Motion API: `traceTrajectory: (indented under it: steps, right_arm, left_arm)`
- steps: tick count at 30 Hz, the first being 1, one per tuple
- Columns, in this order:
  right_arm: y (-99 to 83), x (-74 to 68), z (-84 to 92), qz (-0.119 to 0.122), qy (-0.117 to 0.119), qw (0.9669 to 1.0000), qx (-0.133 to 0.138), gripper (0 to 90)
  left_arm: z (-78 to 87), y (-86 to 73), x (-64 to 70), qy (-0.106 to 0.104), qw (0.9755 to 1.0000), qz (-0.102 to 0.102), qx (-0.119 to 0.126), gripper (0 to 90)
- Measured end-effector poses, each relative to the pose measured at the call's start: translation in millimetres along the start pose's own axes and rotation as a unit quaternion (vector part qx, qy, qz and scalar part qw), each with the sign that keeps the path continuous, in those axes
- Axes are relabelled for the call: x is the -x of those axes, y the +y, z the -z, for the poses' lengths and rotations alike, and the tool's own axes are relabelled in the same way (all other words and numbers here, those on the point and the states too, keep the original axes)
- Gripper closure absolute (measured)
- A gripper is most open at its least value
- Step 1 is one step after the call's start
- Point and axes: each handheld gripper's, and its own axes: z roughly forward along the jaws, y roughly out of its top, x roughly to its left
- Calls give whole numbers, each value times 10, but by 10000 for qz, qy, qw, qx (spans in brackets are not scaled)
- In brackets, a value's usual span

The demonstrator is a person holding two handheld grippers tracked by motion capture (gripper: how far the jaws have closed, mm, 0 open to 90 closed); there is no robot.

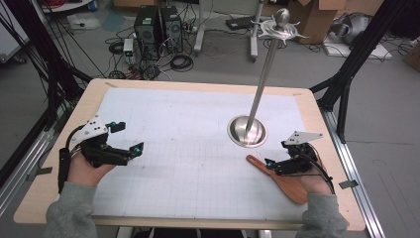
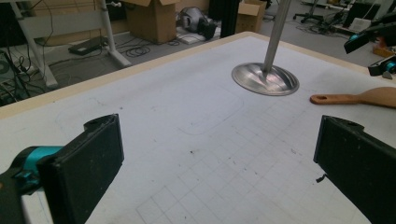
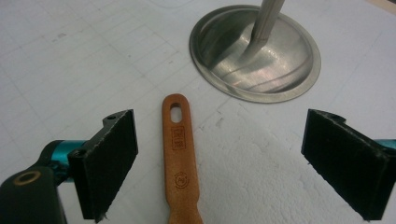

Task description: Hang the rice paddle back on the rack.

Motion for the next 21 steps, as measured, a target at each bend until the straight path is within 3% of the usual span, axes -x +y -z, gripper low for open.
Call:
traceTrajectory:
  steps: [8,21]
  right_arm:
    - [-1,0,-69,48,-24,9997,-225,94]
    - [20,-43,-252,161,100,9967,-789,95]
  left_arm:
    - [60,1,-13,89,9999,-17,91,20]
    - [92,-40,-21,136,9999,17,11,20]
